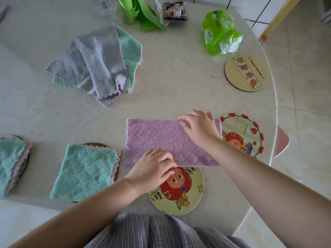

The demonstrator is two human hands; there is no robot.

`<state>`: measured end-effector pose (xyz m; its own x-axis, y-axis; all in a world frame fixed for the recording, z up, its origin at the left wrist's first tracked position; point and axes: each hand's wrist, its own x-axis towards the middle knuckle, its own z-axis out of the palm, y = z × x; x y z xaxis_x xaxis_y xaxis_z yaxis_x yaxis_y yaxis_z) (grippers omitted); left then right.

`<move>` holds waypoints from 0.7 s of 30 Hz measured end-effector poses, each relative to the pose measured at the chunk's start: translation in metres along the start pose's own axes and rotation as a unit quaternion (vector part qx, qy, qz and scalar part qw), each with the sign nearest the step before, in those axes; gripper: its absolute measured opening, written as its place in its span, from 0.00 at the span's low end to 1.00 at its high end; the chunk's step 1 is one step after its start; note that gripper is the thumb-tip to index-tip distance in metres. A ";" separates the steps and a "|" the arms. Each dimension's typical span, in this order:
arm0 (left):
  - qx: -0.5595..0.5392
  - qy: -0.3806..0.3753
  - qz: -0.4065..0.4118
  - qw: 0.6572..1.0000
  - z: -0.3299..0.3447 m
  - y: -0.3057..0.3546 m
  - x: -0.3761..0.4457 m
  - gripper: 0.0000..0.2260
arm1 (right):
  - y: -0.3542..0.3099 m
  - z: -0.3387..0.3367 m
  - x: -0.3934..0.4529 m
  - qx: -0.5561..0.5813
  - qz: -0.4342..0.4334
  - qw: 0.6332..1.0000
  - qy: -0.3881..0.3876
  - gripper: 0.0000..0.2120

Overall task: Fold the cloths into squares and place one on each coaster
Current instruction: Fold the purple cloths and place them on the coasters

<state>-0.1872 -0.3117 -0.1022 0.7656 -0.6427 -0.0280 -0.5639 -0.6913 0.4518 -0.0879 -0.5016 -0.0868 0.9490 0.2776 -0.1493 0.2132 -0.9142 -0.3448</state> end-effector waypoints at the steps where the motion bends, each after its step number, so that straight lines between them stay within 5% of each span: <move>1: -0.006 0.008 -0.013 1.000 0.002 0.001 0.001 0.08 | -0.003 0.001 0.009 -0.001 0.001 1.000 -0.012 0.13; 13: -0.028 0.034 -0.053 0.998 0.003 0.005 0.013 0.00 | -0.013 -0.003 0.038 -0.067 0.011 0.990 -0.122 0.10; 17: -0.045 0.036 -0.059 0.997 -0.008 0.007 0.011 0.02 | -0.009 -0.017 0.031 0.053 0.029 0.991 -0.123 0.06; 21: -0.021 0.121 -0.106 0.987 -0.028 0.008 -0.003 0.03 | -0.003 -0.041 0.014 0.134 0.064 0.987 -0.069 0.04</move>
<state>-0.1848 -0.3063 -0.0737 0.9192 -0.3844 0.0852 -0.3737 -0.7839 0.4959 -0.0657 -0.5075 -0.0497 0.9197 0.2194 -0.3255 0.0071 -0.8384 -0.5450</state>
